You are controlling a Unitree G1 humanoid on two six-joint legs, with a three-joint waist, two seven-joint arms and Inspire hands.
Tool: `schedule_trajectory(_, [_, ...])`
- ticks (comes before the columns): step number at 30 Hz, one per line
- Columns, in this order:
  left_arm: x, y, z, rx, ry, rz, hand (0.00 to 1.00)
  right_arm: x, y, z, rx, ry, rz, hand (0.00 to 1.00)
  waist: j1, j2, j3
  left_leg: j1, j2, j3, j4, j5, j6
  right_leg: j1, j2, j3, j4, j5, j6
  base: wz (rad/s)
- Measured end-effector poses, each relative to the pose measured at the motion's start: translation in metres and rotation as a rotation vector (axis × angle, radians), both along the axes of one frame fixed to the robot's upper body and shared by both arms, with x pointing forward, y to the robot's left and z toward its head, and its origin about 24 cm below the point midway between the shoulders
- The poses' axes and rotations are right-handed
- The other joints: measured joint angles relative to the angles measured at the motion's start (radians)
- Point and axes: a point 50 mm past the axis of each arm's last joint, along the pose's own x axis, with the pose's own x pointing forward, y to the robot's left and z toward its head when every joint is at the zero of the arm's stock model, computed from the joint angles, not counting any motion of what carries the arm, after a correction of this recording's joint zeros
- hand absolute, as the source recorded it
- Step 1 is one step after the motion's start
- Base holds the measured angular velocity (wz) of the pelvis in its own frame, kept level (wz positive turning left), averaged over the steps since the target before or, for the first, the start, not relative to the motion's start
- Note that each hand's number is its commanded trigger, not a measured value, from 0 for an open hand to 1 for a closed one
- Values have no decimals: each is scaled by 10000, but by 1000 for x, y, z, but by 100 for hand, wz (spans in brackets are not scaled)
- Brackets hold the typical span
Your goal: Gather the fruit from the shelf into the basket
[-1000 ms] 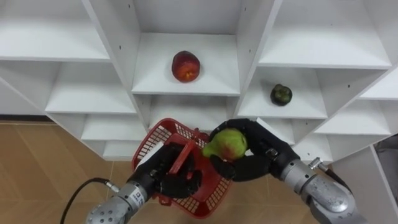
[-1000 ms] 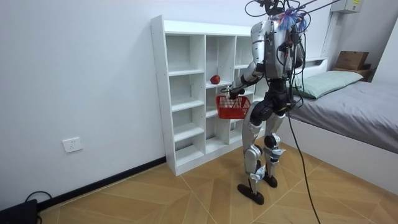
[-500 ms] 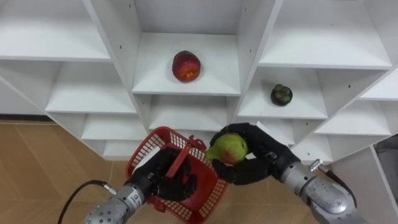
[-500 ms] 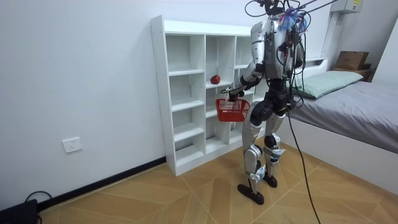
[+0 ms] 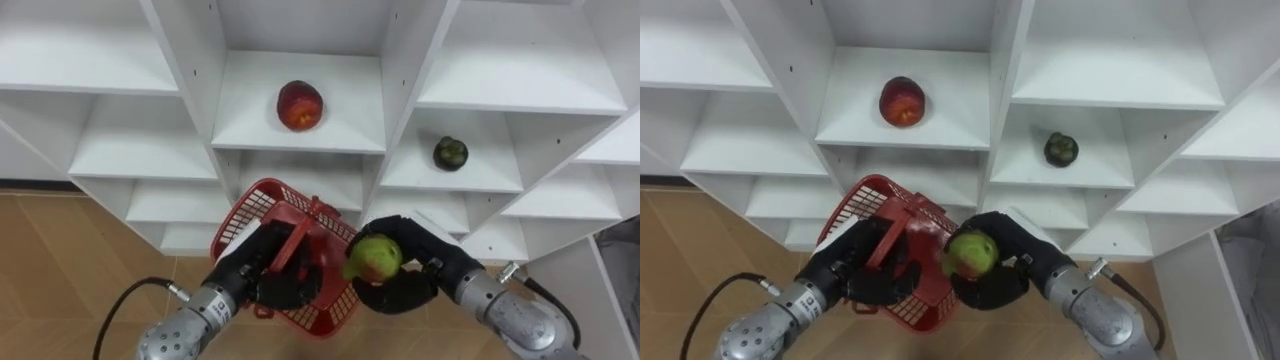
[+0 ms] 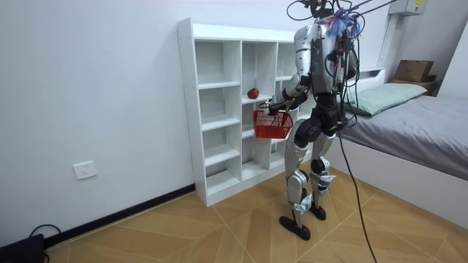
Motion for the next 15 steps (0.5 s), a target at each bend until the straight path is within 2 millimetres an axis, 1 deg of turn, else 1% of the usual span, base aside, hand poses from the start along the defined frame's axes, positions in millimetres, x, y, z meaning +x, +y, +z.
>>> schedule_trajectory(1, [1, -1, 2, -38, -97, -34, 100, -1, -1, -1, -141, 35, 34, 100, 7, -1, 1, 3, -3, -1, -2, 0, 0, 0, 0, 6, 0, -1, 1, 0])
schedule_trajectory(3, [2, -3, 6, -122, -256, -90, 100, -1, -2, -4, -288, 111, 47, 0, 12, 0, 1, 0, -3, -3, -4, 0, 0, 6, -1, 0, -16, -1, 2, 0])
schedule_trajectory(6, [3, -5, 10, -218, -387, -214, 100, -2, -2, -6, -376, 181, 53, 0, 23, 4, 3, 3, -4, -1, -6, 0, 0, 4, -2, 1, -9, -4, 4, 0])
schedule_trajectory(10, [2, -6, 10, -284, -348, -383, 100, -2, -2, -5, -384, 164, 37, 0, -27, 12, 8, 1, -7, -7, -25, 0, 0, -2, -3, -4, -13, -7, 7, 0])
schedule_trajectory(15, [3, -8, 10, -597, -283, -356, 100, -1, -3, -5, -457, 58, -32, 0, -1, 18, 10, -8, -10, -6, -67, 0, 0, -30, 7, 2, -18, -9, 7, 0])
